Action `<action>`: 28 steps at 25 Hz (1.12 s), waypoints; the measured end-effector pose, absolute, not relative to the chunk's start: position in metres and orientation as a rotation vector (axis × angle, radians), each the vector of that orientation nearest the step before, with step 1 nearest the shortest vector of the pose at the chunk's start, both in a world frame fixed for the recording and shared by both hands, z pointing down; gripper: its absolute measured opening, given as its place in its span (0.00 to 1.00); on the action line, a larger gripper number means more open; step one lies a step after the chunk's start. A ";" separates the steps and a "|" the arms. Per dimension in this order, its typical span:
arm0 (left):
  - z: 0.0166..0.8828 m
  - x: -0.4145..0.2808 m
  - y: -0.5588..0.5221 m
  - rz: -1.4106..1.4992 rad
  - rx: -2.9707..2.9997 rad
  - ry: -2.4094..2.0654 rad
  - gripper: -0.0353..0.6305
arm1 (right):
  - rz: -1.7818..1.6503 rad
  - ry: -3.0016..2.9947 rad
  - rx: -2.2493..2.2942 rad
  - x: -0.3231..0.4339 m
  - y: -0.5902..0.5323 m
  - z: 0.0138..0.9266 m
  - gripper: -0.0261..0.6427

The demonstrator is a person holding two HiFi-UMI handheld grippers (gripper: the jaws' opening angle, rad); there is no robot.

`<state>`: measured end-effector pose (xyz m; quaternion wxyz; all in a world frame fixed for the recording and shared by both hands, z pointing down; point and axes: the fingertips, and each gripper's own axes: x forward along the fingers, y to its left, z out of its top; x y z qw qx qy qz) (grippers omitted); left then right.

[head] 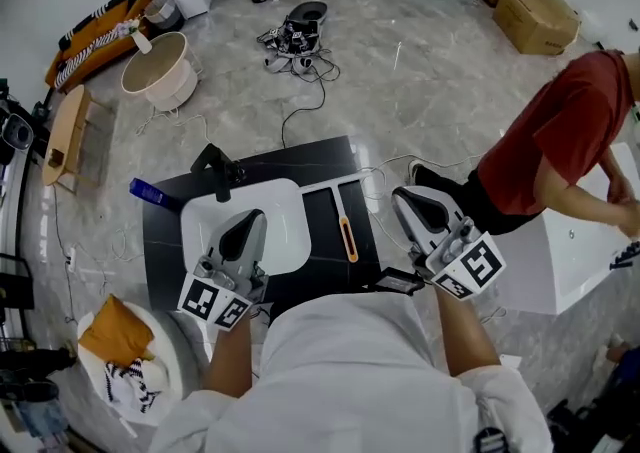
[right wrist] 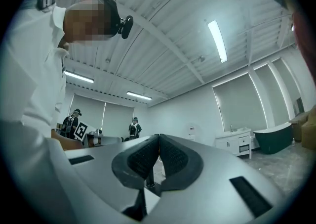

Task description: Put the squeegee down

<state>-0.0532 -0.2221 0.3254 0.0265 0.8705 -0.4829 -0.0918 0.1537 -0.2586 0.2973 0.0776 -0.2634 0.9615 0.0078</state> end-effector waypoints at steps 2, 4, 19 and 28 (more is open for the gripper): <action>0.325 -0.043 -0.223 -0.279 2.696 -1.473 0.07 | -0.005 2.869 -0.780 0.161 -0.264 0.299 0.06; 0.325 -0.035 -0.224 -0.275 2.699 -1.462 0.07 | -0.057 2.845 -0.770 0.169 -0.270 0.301 0.06; 0.348 -0.002 -0.230 -0.152 2.652 -1.454 0.07 | -0.200 2.890 -0.622 0.180 -0.282 0.328 0.06; 0.351 0.007 -0.236 -0.128 2.618 -1.435 0.07 | -0.244 2.893 -0.583 0.187 -0.288 0.336 0.06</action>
